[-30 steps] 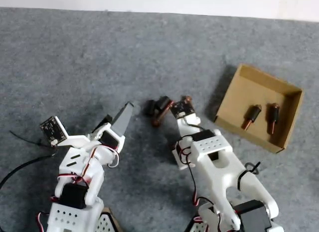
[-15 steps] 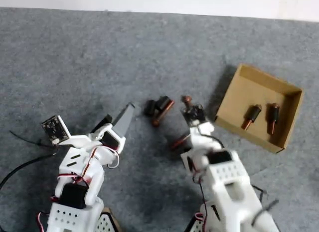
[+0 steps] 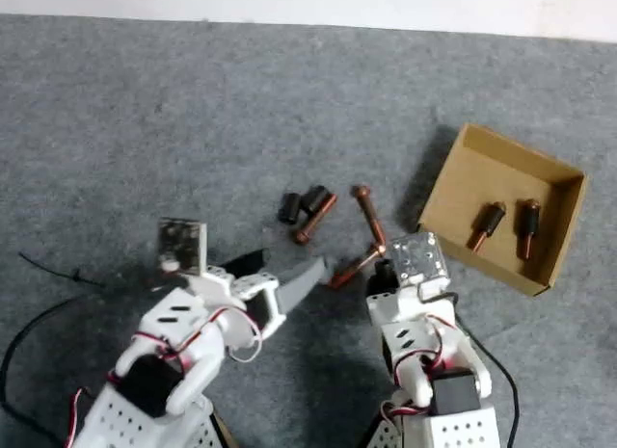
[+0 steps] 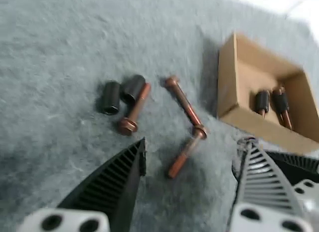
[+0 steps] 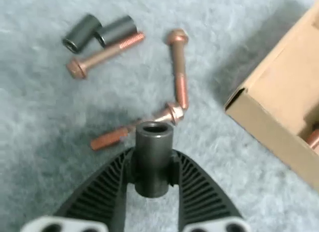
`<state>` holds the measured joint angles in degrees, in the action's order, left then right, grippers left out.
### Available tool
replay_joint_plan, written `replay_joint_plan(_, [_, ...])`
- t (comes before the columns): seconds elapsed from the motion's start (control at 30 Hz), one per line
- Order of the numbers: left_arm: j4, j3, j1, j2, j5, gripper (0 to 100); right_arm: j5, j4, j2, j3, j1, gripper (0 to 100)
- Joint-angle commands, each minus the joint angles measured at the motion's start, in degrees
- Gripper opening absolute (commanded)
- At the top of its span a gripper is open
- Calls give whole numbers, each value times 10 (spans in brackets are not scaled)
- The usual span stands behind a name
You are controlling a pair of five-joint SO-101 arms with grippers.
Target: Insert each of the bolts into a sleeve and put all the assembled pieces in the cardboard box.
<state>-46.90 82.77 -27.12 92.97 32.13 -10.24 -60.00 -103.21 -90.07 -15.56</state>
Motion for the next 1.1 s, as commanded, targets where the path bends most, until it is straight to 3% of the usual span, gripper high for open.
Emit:
replay_joint_plan(0.0, [52,-77,-36,-138,-8,288,-3,-6,-4,8,30,4])
replay_joint_plan(0.27, [56,-297,-94,-504,-9,288,33,-6,-22,8,143,4])
replay_joint_plan(0.47, [56,-448,-68,-714,-16,287,38,28,-22,5,182,4])
replay_joint_plan(0.67, [59,-510,-60,-861,-179,287,82,51,-22,8,245,4])
replay_joint_plan(0.83, [57,-549,-84,-927,-312,171,81,51,-22,8,247,4])
replay_joint_plan(1.07, [63,-565,-111,-978,-382,197,78,51,-22,8,247,4])
